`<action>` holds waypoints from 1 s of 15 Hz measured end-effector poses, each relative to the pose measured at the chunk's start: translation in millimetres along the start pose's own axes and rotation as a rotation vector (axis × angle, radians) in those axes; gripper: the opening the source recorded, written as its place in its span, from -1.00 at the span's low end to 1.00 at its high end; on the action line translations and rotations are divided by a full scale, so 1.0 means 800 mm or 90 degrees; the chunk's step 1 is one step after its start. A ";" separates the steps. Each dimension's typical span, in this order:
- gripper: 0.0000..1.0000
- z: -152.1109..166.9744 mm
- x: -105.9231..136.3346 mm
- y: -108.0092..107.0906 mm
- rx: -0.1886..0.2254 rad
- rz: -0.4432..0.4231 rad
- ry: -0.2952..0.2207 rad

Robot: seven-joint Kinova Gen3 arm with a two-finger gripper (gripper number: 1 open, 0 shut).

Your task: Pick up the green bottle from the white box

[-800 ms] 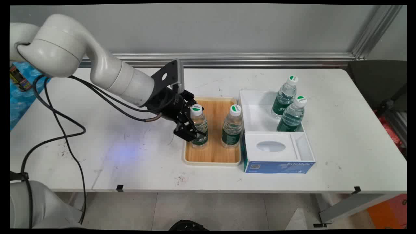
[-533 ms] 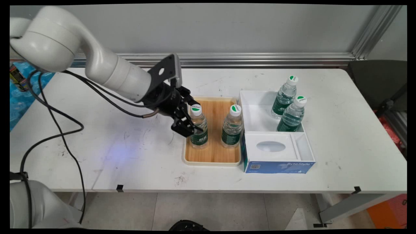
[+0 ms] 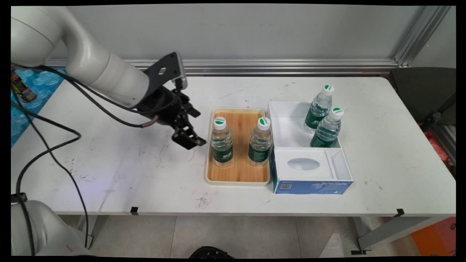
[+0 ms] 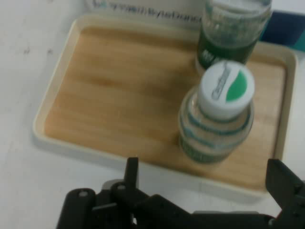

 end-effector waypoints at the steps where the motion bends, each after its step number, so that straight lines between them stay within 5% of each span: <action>1: 1.00 -0.006 -0.002 -0.001 0.006 -0.004 -0.015; 9: 1.00 -0.028 0.004 -0.029 0.053 -0.005 -0.090; 15: 1.00 -0.031 0.040 -0.062 0.085 -0.012 -0.102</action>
